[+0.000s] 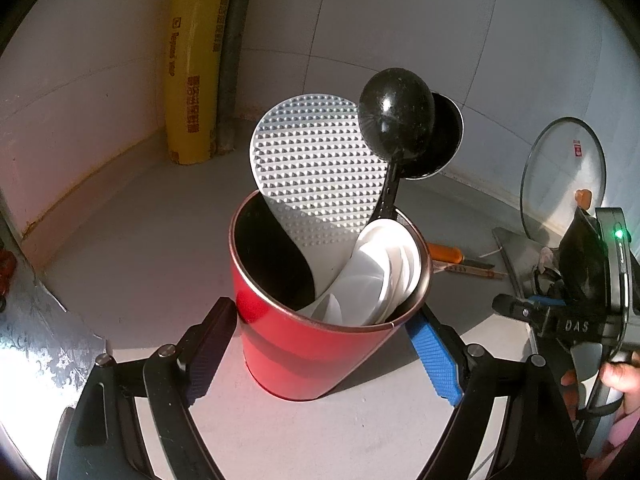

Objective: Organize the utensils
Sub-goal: 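Move the open right tool toward the orange peeler and chopsticks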

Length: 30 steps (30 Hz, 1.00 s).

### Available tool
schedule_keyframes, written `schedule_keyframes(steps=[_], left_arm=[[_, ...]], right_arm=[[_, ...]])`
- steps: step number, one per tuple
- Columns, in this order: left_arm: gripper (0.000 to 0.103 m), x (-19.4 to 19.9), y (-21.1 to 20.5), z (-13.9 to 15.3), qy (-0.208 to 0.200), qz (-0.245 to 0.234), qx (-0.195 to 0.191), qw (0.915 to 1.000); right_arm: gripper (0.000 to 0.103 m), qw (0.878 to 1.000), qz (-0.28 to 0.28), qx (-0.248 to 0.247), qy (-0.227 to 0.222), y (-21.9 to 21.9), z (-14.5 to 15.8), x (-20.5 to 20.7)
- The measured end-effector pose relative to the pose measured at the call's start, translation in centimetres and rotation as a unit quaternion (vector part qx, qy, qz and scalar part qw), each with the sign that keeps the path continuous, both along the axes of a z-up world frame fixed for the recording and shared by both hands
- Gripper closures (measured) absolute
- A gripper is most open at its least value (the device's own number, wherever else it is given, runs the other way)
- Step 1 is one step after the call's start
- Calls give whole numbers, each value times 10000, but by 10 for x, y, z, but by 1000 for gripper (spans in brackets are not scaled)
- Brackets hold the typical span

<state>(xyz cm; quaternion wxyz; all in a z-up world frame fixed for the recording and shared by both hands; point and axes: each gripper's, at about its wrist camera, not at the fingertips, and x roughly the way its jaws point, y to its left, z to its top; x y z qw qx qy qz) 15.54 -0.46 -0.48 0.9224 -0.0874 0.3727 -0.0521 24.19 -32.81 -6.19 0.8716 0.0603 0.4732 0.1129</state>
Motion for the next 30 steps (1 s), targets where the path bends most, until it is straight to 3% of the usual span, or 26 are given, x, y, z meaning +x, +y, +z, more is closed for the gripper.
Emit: schedule_keyframes(steps=[17,21,30], left_arm=[[16,5,2,-3,-23,-59,-116,9999],[16,10,0,-2,3,-98,67,9999],[16,10,2,-4,-97,-23,96,9999]], right_arm=[[0,9951,-626,597,479,-21,-21,60],[0,9915,-795,764,695,-26,-27,73],[0,9863,-1186,605,970,-32,-32,97]])
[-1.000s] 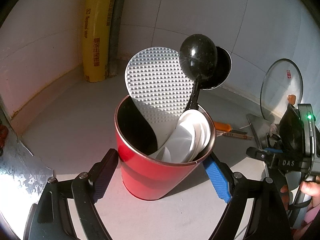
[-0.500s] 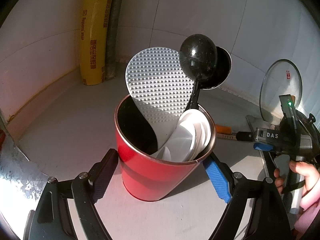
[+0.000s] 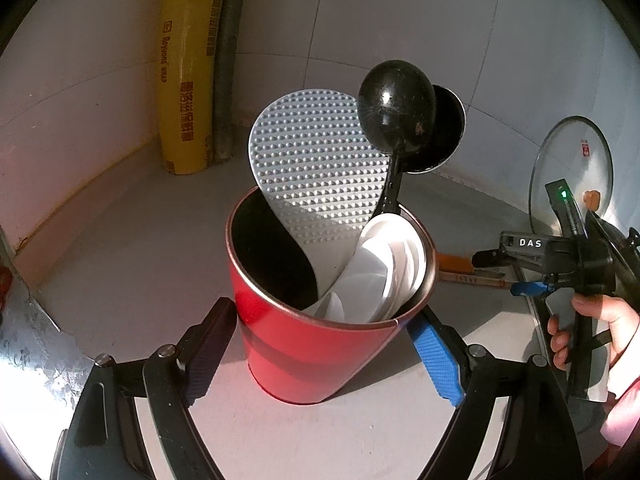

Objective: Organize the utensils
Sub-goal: 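Move the open right tool toward the orange peeler and chopsticks, then lower the open right tool over the wooden chopsticks beside the peeler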

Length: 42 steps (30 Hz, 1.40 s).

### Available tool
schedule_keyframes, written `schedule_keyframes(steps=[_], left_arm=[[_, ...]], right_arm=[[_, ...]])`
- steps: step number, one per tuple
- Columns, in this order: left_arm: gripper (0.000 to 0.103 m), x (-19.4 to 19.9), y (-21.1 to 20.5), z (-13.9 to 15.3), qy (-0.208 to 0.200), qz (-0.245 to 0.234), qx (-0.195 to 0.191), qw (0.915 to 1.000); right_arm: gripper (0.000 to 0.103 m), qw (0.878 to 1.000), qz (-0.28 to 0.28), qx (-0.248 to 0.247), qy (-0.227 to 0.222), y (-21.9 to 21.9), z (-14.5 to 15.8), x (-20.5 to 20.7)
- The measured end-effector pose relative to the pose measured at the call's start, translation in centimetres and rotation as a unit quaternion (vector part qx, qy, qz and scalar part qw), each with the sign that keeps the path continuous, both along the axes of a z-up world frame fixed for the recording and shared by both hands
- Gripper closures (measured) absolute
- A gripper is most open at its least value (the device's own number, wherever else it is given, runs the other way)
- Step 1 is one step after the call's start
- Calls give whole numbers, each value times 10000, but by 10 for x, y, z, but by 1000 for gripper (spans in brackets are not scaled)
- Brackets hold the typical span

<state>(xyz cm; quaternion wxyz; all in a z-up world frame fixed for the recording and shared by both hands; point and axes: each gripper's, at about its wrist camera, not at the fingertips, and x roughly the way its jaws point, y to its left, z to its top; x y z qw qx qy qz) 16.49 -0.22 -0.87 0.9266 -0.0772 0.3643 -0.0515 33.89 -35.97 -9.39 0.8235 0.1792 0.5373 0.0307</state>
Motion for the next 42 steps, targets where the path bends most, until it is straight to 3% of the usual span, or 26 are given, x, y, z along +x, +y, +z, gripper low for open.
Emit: schedule_keyframes(steps=[9,21,36,42], left_arm=[[16,9,1,2,155,79,-17,9998],[16,15,-7,6,367,286,74,9989],[16,5,3,6,411,266,98,9988],[16,3,6,4,464,217,89,9987]], right_arm=[[0,9962,-280,-653,499,6,-12,20],[1,9869,-504,-1439,519,32,-7,42],[1,9811,-286,-1821,585,82,-16,60],[1,9826,-72,-1766,566,90,-17,52]])
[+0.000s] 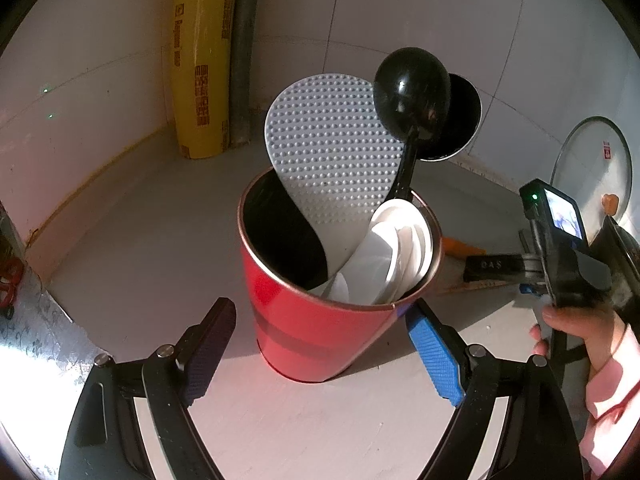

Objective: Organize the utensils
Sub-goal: 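Lower the open right tool over the wooden chopsticks beside the peeler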

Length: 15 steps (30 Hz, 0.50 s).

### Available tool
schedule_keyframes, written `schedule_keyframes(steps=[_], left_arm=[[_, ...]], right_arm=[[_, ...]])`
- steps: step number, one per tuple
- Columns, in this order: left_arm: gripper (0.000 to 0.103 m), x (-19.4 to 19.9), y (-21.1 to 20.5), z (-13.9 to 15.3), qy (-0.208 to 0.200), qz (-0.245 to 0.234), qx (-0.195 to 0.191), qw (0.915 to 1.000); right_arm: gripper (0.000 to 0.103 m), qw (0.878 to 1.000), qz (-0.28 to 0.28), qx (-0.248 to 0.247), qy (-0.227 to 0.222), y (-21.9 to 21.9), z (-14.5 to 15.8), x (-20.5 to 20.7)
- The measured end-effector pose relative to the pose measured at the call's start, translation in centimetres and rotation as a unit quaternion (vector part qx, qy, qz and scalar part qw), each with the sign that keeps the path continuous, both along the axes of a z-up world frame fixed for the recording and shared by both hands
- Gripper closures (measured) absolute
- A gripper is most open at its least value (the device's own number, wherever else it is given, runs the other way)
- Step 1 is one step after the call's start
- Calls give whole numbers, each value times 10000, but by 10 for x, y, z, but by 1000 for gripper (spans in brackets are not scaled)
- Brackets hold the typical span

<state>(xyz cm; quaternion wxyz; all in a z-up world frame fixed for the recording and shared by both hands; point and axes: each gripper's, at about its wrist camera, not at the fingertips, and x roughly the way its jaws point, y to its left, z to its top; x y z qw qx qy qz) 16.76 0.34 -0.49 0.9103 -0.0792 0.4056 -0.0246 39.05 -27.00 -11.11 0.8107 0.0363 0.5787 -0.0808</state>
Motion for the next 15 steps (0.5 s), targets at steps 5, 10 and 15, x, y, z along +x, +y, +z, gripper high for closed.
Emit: schedule_keyframes(steps=[5,10,15], left_arm=[[16,0,1,0,15,-48,5,10000],[16,-1,2,-1,35,-103,-11,9999],[16,3,6,-1,59,-139,-37,9999]], right_arm=[[1,9995,311,-34,11,2,1,-15],[1,9973,720,-129,27,-3,4,-37],[1,9959,844,-310,33,-16,2,-57]])
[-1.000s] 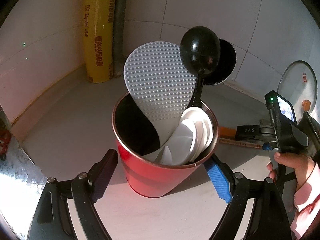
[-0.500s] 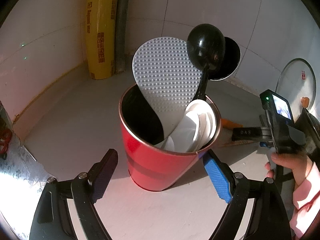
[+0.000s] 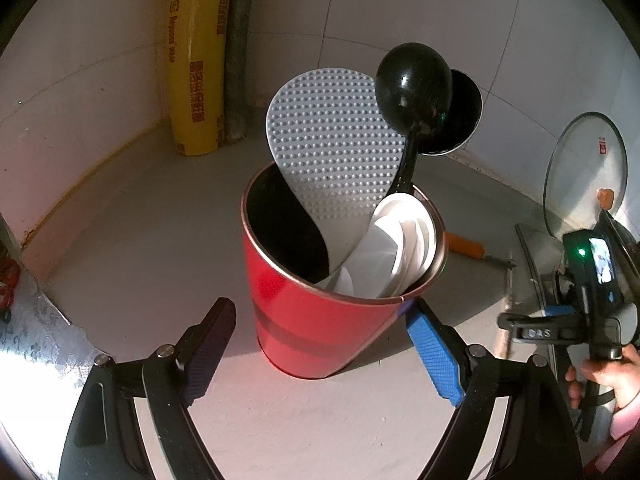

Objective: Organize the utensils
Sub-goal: 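Lower the open right tool over the wooden chopsticks beside the peeler, then close the right tool on the wooden chopsticks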

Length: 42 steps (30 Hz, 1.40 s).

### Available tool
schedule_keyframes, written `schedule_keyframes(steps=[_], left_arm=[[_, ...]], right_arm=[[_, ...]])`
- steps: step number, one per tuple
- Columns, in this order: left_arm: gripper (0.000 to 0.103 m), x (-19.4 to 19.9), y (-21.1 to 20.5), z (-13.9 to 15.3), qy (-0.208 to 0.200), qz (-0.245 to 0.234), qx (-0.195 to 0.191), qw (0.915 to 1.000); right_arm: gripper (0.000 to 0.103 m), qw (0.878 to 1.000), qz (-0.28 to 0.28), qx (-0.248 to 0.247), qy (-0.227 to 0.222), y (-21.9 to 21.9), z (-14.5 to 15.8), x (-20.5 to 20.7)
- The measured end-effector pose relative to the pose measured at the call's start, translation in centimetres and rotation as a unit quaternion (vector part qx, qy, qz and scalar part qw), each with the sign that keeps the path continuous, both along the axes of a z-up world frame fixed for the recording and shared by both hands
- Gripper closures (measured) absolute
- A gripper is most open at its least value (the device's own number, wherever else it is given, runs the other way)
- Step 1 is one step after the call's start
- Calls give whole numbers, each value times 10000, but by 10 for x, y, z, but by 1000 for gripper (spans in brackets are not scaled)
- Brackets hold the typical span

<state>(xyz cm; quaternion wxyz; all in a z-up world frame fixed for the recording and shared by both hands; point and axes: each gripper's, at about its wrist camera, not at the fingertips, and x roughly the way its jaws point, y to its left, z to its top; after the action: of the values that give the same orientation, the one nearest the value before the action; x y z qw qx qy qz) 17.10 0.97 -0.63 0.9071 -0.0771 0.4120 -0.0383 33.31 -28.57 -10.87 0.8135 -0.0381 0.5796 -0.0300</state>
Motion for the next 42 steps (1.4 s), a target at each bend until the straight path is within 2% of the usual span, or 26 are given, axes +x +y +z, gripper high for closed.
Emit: schedule_keyframes(steps=[4,10,13,18,22,24,25,26,27,28,31,38,42], left_arm=[[16,2,0,0,17,-17,6,10000],[16,7,2,-1,44,-16,2,10000],[16,6,1,0,55,-31,3,10000],[16,4,0,1,32,-25,-5,10000],[16,1,0,2,21,10,-27,10000],[16,1,1,2,25,30,-35,10000],[16,1,1,2,24,38,-42,10000],[16,1,1,2,27,36,-47,10000],[16,1,1,1,32,36,-51,10000],[16,2,1,1,35,33,-47,10000],[16,3,0,1,54,15,-39,10000],[16,5,-2,0,82,-24,-14,10000],[16,6,-1,-1,94,-13,-12,10000]], right_arm=[[2,9998,142,-150,-15,-3,3,-4],[9,9997,51,190,-127,-7,11,5],[16,10000,24,47,-76,1,9,22],[20,9995,81,-280,99,12,9,51],[38,9995,-80,-37,308,3,9,62],[42,9985,-267,289,367,-13,11,76],[48,9971,-359,559,381,-22,11,81],[53,9973,-371,529,352,-24,12,81],[64,9976,-322,521,313,-24,13,81],[70,9977,-255,558,297,-21,14,79],[79,9980,-15,571,267,-15,15,69],[80,9941,931,514,192,33,14,22],[80,9877,1454,526,218,45,14,15]])
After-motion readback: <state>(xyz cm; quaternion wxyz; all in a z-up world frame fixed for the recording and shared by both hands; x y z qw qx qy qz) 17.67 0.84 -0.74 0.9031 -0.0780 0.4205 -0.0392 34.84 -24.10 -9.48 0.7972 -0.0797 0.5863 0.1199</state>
